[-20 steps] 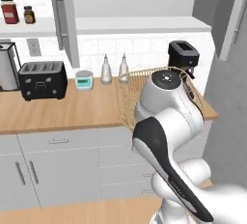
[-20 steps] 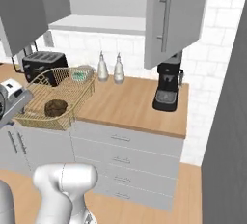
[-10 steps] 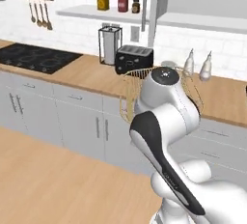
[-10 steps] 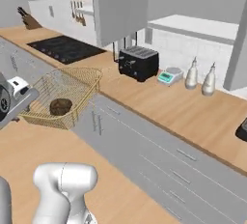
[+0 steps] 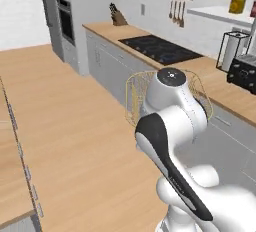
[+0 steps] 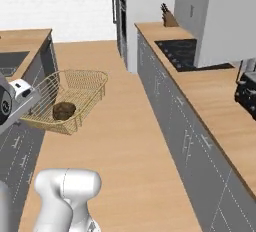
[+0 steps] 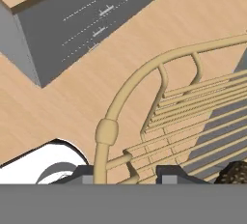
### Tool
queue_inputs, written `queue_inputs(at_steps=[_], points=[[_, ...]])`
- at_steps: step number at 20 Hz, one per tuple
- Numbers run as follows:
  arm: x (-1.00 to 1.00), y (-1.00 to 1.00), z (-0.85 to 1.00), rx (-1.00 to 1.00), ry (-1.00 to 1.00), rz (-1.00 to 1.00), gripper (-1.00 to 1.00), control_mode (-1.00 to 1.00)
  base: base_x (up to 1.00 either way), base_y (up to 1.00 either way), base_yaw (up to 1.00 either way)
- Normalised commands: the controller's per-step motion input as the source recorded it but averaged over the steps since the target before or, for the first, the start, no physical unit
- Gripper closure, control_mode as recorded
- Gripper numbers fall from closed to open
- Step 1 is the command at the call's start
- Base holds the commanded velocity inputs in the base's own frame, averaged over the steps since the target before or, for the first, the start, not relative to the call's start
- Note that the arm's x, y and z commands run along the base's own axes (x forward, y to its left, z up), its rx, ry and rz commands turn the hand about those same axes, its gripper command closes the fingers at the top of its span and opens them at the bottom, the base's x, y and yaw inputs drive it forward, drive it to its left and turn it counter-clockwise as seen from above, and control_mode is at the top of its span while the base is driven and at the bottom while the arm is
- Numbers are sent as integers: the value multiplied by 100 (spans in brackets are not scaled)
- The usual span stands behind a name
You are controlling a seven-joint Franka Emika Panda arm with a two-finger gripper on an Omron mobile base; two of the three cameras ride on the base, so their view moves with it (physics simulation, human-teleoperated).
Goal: Open the cabinet, pick up the bread from the cabinet and place it in the basket. Then move the basket to the dining counter.
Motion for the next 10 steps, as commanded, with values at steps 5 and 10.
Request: queue_inputs(at_steps=[5, 10], points=[[0, 0, 0, 0, 0, 0, 100, 100, -79, -20, 56], [0, 0, 0, 0, 0, 0, 100, 100, -85, 16, 8]])
